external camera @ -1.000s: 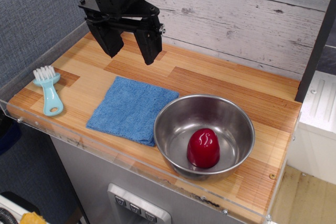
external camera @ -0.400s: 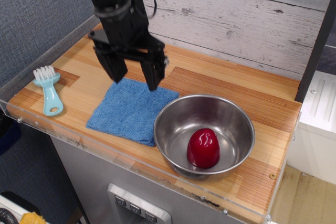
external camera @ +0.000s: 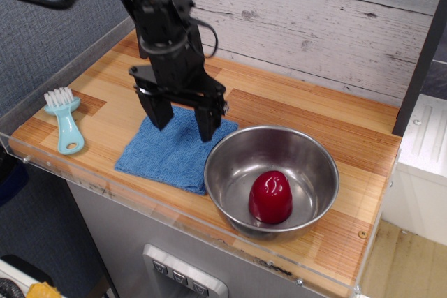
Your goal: Move the table cloth from one side to other side of the table.
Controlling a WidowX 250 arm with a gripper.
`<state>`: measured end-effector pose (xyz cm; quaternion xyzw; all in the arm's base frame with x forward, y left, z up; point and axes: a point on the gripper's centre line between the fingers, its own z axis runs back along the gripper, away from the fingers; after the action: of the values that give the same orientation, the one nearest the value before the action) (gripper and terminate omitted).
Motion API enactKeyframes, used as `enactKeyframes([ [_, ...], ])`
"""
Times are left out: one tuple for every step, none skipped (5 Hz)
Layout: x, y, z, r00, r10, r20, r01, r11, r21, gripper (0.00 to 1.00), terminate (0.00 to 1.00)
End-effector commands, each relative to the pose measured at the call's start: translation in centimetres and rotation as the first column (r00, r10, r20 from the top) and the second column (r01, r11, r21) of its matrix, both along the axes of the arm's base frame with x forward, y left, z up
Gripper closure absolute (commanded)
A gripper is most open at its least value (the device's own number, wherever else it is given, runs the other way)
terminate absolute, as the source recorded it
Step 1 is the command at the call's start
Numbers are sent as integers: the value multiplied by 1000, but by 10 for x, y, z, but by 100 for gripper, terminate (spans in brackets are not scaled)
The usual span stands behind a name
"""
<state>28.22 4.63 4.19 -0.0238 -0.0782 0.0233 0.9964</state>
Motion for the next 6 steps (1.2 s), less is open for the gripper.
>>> enactKeyframes([
  [3,15,-21,999,17,-27,-15,999,52,0,0],
  [-3,23,-30,998,26,-59,-22,997,76,0,0],
  [-6,29,-37,996,46,-79,-40,996,75,0,0],
  [1,26,-37,995,61,-76,-57,997,59,0,0],
  [13,22,-34,993,100,-65,-100,995,6,0,0],
  [29,19,-30,993,110,-47,-110,994,-1,0,0],
])
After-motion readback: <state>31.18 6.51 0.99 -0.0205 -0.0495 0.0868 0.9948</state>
